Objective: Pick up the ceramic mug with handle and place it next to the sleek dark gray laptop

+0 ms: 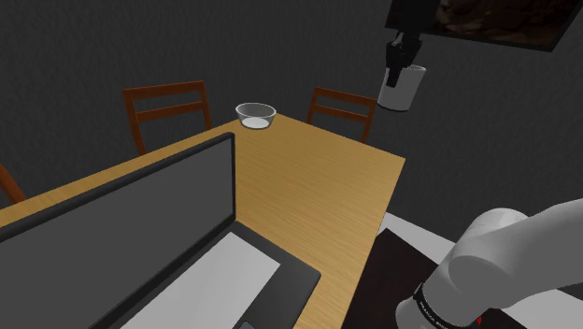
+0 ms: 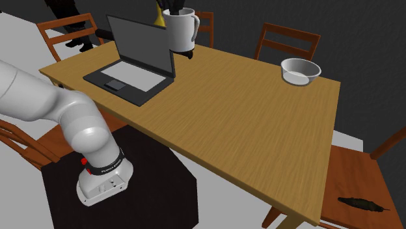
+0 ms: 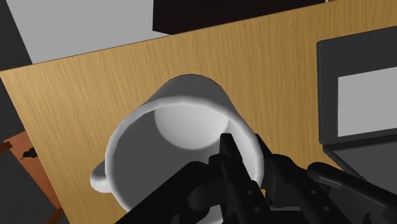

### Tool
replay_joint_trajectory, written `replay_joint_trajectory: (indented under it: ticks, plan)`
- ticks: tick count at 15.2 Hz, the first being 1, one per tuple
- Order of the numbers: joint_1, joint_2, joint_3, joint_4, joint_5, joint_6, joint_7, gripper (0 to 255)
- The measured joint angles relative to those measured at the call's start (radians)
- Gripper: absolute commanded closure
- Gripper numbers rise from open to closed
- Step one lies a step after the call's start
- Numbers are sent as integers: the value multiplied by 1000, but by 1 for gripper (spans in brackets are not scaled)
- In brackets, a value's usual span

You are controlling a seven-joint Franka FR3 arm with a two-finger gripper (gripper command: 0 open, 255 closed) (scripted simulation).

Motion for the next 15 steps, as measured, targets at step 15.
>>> replay_joint_trajectory:
  ticks: [15]
  plan:
    - [59,-131,258,-70,166,-68,315,255]
